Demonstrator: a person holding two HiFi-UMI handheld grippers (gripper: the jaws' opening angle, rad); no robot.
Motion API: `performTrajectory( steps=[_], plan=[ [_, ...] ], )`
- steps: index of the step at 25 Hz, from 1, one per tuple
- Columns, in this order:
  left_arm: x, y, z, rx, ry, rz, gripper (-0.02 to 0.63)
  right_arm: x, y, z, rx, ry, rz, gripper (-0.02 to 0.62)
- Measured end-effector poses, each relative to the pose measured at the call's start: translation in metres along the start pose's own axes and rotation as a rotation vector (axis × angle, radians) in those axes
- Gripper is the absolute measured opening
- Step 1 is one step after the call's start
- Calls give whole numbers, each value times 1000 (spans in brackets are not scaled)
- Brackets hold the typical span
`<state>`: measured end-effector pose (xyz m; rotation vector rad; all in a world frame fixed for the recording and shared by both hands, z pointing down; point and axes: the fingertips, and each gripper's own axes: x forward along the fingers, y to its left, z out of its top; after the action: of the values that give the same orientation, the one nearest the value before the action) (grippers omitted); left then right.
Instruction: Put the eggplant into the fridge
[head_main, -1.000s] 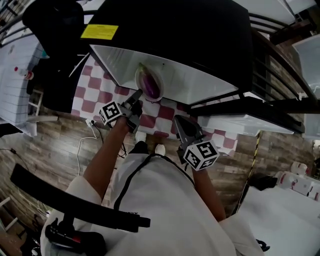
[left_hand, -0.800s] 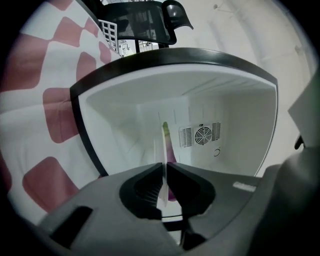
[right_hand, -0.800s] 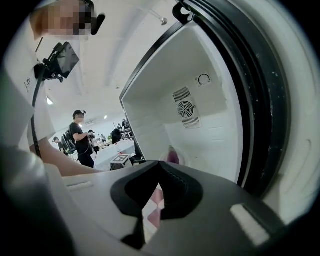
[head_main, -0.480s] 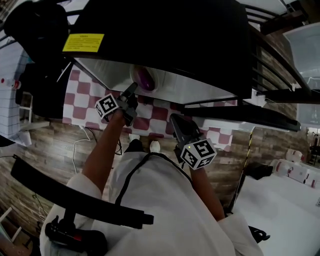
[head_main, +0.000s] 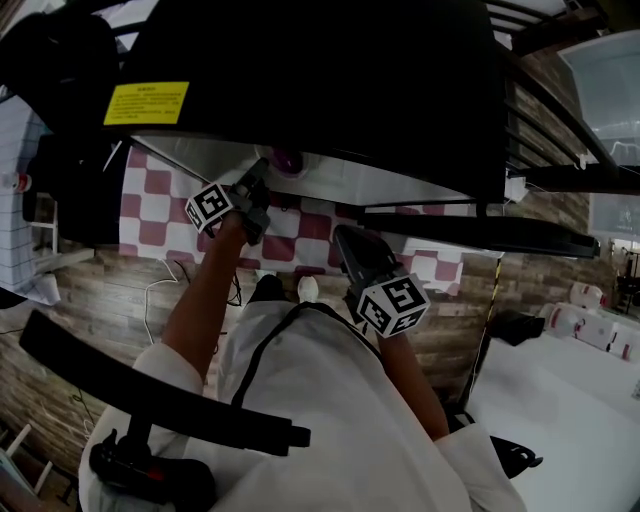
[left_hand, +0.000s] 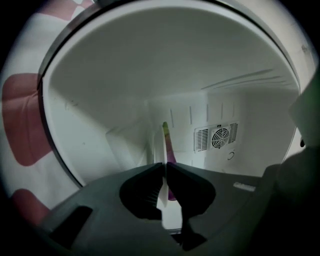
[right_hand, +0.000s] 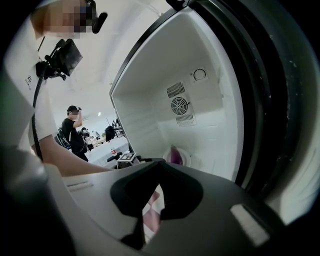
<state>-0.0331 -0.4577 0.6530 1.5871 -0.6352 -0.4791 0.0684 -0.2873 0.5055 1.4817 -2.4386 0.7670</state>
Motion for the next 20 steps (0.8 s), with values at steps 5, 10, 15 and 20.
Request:
performTrajectory(
  steps=[5, 10, 15, 20],
  plan=[
    [9, 5, 7, 3, -3, 14, 31, -1, -2, -1, 3, 4, -15, 8],
    [12, 9, 8, 0, 2, 53, 29, 1, 0, 1, 2, -6, -22, 8],
    [14, 14, 8, -7, 10, 132, 18, -2, 4, 2, 4, -14, -21, 8],
    [16, 15, 9, -10, 11, 179, 23, -5, 5, 1, 4, -20, -28, 8]
  ],
)
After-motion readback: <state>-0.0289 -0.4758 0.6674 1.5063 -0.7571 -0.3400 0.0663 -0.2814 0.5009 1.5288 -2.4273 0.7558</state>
